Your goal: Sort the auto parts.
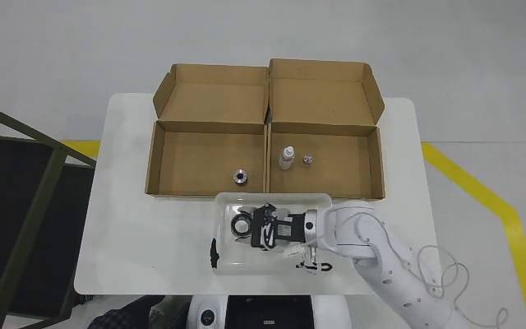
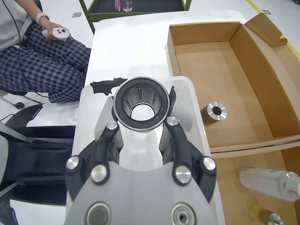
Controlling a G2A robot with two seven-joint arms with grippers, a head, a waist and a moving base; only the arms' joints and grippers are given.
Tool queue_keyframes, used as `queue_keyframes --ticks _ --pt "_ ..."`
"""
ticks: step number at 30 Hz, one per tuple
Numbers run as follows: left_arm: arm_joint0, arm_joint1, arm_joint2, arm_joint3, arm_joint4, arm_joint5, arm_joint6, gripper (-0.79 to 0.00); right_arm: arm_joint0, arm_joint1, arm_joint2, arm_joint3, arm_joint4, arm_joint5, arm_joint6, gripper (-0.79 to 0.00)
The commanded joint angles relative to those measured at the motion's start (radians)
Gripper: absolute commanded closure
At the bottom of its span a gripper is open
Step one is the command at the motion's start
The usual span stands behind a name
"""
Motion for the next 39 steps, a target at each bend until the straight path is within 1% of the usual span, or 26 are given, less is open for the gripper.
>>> queue_keyframes --ticks 1,8,14,22,29,39 --pt "0.000 0.000 0.000 0.000 0.000 0.000 0.000 -0.785 0.005 0.001 0.005 -0.003 0.029 0.003 0.006 0.000" --pt "0.000 0.000 0.000 0.000 0.000 0.000 0.000 -0.785 0.036 0.003 0.024 0.003 0.160 0.015 0.021 0.000" --pt "0.000 0.000 0.000 0.000 0.000 0.000 0.000 -0.785 0.066 0.005 0.062 0.003 0.247 0.035 -0.001 0.000" --pt "0.000 0.000 0.000 0.000 0.000 0.000 0.000 -0.785 0.093 0.010 0.120 -0.007 0.290 0.065 -0.031 0.000" --pt "0.000 0.000 0.000 0.000 0.000 0.000 0.000 -0.785 0.097 0.012 0.160 -0.010 0.350 0.081 -0.091 0.000" --pt "0.000 0.000 0.000 0.000 0.000 0.000 0.000 -0.785 0.086 0.013 0.192 -0.021 0.377 0.082 -0.181 0.000"
